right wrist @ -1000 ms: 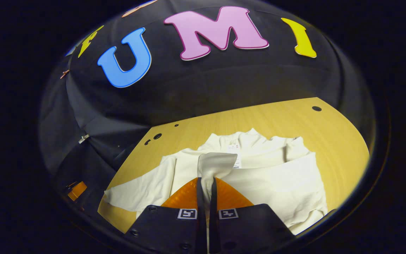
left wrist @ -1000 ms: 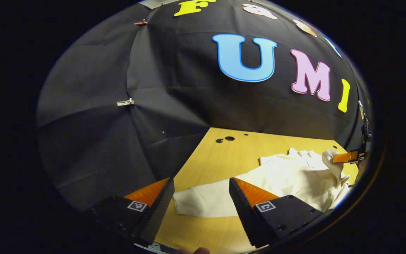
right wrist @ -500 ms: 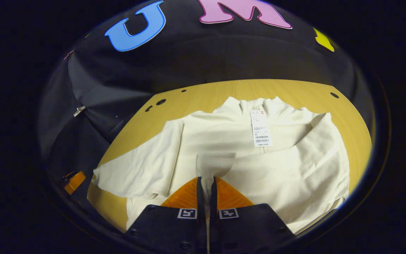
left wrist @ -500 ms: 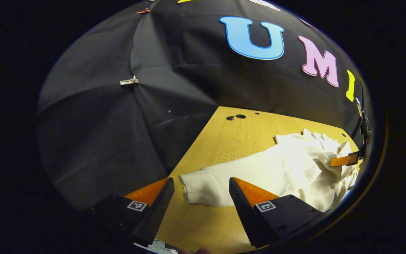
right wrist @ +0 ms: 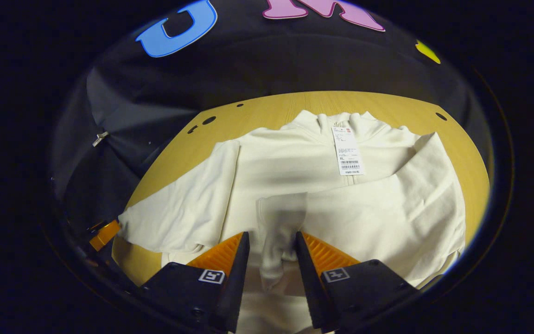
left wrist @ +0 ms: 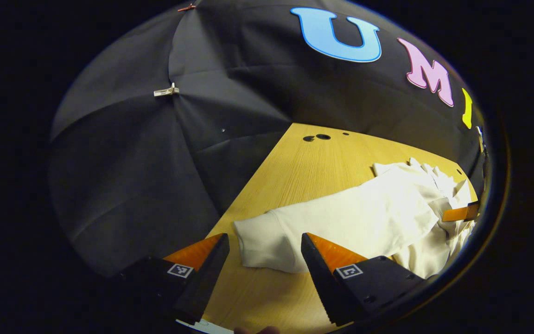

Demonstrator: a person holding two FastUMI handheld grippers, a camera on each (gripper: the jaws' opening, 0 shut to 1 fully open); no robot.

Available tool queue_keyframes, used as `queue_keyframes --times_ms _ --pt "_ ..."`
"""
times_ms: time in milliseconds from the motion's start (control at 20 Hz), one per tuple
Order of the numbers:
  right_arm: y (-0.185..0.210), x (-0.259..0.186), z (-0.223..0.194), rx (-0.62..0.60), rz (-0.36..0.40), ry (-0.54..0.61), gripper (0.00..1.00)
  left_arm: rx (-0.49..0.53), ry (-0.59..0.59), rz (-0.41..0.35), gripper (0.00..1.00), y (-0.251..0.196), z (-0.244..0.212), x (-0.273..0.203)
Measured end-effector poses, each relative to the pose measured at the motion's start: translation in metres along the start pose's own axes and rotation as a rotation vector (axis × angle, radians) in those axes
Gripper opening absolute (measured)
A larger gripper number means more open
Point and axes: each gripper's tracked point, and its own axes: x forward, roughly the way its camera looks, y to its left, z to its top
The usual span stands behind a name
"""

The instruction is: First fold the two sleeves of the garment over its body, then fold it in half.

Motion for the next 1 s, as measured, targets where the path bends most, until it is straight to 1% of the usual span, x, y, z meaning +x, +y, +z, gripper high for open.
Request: queue_keyframes --times_ms 50,100,200,250,450,600,750,800,850,900,950,1000 --pt "-0.001 -0.008 0.003 0.002 0.005 -0.014 0.66 -0.005 0.014 0.008 0.96 0.001 -0.002 0.002" --pt "-0.002 -0.016 0.008 0.009 0.013 -0.03 0.66 -0.011 0.029 0.011 0.95 0.0 -0.005 0.007" --pt "-0.005 -0.036 0.018 0.032 0.035 -0.058 0.7 -0.025 0.061 0.019 0.96 -0.001 -0.012 0.012" --pt "-0.009 -0.047 0.023 0.041 0.042 -0.071 0.74 -0.03 0.073 0.022 0.96 -0.001 -0.014 0.014" --pt "-0.032 -0.09 0.028 0.079 0.042 -0.097 0.75 -0.042 0.134 0.028 0.96 -0.002 -0.025 0.019" --pt "-0.054 -0.118 0.028 0.096 0.027 -0.116 0.75 -0.036 0.168 0.036 0.97 -0.002 -0.03 0.02" --pt "-0.076 -0.143 0.021 0.144 0.008 -0.124 0.75 -0.016 0.201 0.015 1.0 -0.005 -0.029 0.026" --pt "-0.082 -0.149 0.018 0.161 0.005 -0.121 0.75 -0.01 0.203 0.002 0.99 -0.009 -0.028 0.029" --pt "-0.088 -0.155 0.014 0.175 0.001 -0.119 0.75 0.013 0.21 -0.016 0.92 -0.012 -0.027 0.031" --pt "-0.096 -0.16 0.009 0.185 -0.006 -0.116 0.75 0.036 0.209 -0.05 0.86 -0.018 -0.027 0.033" --pt "-0.102 -0.164 0.005 0.194 -0.012 -0.111 0.75 0.051 0.206 -0.08 0.68 -0.023 -0.025 0.036" --pt "-0.108 -0.169 0.001 0.204 -0.02 -0.11 0.75 0.043 0.209 -0.092 0.49 -0.026 -0.023 0.036"
